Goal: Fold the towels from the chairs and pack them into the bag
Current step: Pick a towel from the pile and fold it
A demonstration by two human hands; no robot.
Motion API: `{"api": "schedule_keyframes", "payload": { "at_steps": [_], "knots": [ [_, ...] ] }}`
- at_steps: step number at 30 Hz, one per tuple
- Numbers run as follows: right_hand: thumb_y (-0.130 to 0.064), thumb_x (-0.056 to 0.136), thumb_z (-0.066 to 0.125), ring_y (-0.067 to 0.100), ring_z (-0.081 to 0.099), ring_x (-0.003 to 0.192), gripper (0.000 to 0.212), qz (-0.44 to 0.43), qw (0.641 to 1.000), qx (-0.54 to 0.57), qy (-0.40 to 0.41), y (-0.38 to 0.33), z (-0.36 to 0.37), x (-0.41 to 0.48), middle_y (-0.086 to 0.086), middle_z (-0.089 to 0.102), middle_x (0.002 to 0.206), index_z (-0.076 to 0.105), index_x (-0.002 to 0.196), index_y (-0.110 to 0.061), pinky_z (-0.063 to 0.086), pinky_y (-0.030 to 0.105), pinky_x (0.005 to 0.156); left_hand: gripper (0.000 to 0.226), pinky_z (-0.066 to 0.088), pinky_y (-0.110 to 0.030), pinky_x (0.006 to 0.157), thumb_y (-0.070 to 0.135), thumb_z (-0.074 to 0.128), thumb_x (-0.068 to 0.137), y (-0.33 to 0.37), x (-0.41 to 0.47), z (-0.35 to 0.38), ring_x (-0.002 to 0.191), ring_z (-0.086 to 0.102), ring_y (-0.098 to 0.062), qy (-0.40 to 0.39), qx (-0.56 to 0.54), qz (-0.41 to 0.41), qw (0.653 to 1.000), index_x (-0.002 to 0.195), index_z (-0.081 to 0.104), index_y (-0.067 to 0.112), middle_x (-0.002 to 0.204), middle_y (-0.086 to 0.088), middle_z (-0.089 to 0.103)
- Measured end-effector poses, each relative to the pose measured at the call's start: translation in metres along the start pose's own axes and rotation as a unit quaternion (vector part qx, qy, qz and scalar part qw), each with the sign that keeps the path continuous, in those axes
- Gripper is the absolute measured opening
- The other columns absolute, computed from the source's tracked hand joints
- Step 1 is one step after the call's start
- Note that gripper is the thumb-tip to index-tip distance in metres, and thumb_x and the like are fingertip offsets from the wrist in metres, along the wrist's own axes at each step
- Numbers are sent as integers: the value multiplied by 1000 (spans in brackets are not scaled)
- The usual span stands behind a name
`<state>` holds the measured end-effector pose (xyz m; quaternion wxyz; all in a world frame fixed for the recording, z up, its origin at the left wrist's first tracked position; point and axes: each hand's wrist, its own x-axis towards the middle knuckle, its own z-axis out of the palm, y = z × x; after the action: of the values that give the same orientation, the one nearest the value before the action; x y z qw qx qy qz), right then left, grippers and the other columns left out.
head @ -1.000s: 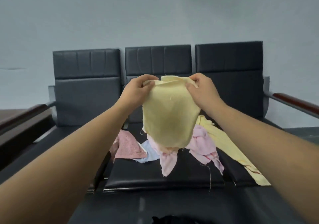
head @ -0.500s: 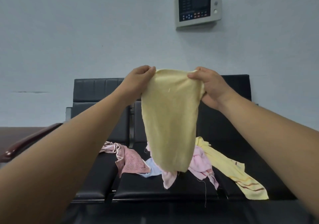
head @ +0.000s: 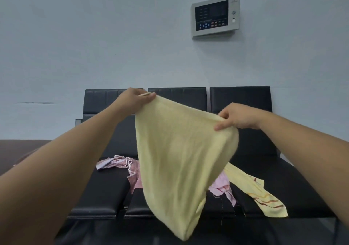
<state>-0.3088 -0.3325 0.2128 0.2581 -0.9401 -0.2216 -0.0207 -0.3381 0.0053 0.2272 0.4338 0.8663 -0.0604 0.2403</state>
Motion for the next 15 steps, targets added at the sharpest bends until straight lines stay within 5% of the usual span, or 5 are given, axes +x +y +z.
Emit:
{"api": "schedule_keyframes", "payload": {
  "at_steps": [5,9,12,13,15],
  "knots": [
    [-37,82,84,18,60,78,33,40,998,8,37,15,7,3,7,67,82,70,77,-7,45,30,69,24,45,-29,68,41,61,99,-15,-2,5,73,56,-14,13,95,-26,995,92,74,21,79,1,63],
    [-33,92,74,20,64,86,21,69,995,-33,63,30,5,2,4,67,92,68,86,-14,49,28,70,31,46,-26,62,35,56,102,-24,-3,0,68,60,-13,22,190,-58,980,98,75,10,83,-4,68],
    [-29,103,60,21,66,89,17,64,980,106,154,26,2,3,5,64,101,61,98,-13,58,32,64,24,52,-23,60,26,56,103,-18,-4,2,73,66,-13,35,50,-85,995,103,72,9,90,-6,71],
    [-26,104,58,21,67,88,17,47,942,259,209,21,-1,5,5,64,102,59,97,-12,59,33,61,21,55,-23,62,21,54,104,-12,-3,2,78,67,-14,28,-113,-95,989,108,70,8,96,-8,73],
    [-21,104,59,19,70,81,12,-21,773,575,268,7,-11,7,4,70,95,59,94,-14,61,35,63,22,58,-26,68,19,48,105,3,-5,-4,89,66,-18,-36,-389,-65,918,112,64,6,101,-8,73]
  ]
}}
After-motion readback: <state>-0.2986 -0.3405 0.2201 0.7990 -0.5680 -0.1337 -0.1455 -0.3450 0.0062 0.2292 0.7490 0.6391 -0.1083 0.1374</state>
